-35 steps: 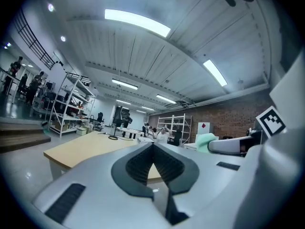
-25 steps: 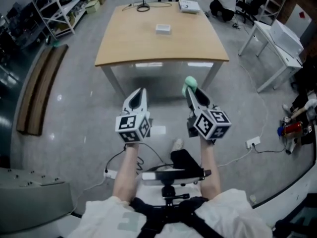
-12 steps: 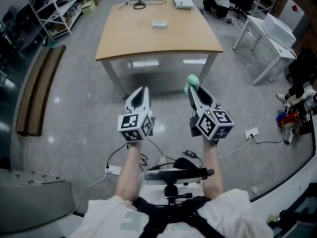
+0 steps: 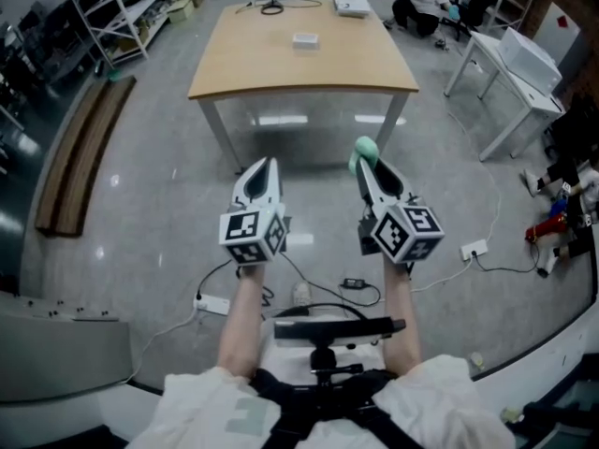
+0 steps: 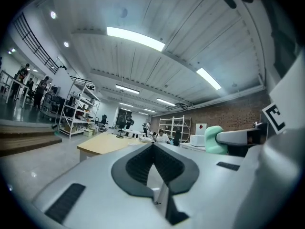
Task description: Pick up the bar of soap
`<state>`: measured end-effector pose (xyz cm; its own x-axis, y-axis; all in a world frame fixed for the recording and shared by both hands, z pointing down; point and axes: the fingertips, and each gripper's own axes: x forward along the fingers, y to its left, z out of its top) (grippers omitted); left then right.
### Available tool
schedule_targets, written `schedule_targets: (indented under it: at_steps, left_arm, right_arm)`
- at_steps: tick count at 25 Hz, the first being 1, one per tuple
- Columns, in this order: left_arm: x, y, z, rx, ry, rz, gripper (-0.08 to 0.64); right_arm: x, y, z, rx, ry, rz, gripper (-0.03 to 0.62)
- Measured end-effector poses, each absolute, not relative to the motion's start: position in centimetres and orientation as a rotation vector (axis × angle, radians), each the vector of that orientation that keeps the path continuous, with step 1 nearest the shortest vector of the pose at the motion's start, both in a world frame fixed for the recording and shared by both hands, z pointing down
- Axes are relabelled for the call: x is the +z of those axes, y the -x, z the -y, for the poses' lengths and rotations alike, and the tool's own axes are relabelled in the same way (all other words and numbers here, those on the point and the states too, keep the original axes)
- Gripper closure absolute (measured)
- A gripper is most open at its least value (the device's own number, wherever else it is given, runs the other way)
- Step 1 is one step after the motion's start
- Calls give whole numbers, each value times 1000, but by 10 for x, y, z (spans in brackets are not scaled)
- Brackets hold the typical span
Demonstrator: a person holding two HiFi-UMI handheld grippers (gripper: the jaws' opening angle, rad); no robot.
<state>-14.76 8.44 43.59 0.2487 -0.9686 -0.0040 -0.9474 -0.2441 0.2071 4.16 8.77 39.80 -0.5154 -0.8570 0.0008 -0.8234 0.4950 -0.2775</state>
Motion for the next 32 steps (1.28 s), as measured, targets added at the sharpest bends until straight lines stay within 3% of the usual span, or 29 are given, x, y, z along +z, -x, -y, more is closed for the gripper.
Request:
schedule_targets:
  at_steps: [21,32]
  left_arm:
    - [438,37,-394,-181,-2290,1966,554]
    - [422,43,-443,-216,-2310,1959,554]
  right_arm:
    - [410,-143,-375,-432,1272,-2665,480]
    - [403,-133,-431,-431,1252,-2663,480]
